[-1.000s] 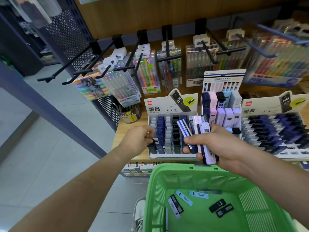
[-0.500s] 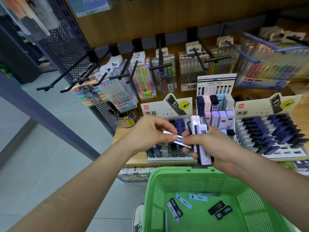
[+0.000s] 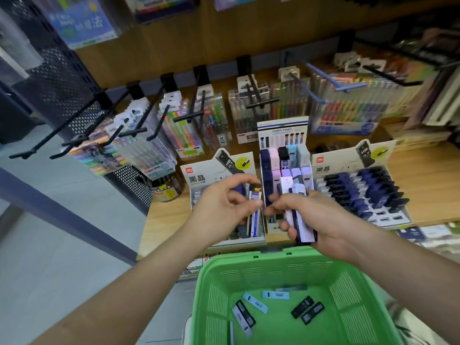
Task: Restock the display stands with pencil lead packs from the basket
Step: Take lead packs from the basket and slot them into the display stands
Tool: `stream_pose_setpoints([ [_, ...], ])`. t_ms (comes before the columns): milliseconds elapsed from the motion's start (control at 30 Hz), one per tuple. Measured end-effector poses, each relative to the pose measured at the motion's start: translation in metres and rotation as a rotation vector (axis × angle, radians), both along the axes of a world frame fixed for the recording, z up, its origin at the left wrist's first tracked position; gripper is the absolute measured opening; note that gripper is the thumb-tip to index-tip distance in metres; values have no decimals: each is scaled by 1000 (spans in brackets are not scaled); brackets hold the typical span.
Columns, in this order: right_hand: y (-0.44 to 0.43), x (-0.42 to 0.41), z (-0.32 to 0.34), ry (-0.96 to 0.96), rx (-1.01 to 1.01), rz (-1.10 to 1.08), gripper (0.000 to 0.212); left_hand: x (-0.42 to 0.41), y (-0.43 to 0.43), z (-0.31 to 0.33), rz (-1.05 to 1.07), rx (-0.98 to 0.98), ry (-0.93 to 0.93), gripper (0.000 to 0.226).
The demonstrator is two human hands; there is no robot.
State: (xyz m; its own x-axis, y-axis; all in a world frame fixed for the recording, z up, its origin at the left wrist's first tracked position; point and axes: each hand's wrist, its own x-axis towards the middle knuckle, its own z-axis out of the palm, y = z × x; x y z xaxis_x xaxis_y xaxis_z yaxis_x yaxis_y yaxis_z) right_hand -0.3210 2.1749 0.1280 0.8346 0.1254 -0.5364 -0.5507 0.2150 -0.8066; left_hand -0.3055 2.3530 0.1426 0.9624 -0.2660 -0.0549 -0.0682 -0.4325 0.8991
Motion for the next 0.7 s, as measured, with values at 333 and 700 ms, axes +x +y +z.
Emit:
stream_pose_setpoints([
  [333,-56,-14,22,-115,-70,115,24,3,-49,18,92,-148,42,22],
  [700,-90,-20,24,-72,-130,-6,11,21,-66,22,170,-187,20,9],
])
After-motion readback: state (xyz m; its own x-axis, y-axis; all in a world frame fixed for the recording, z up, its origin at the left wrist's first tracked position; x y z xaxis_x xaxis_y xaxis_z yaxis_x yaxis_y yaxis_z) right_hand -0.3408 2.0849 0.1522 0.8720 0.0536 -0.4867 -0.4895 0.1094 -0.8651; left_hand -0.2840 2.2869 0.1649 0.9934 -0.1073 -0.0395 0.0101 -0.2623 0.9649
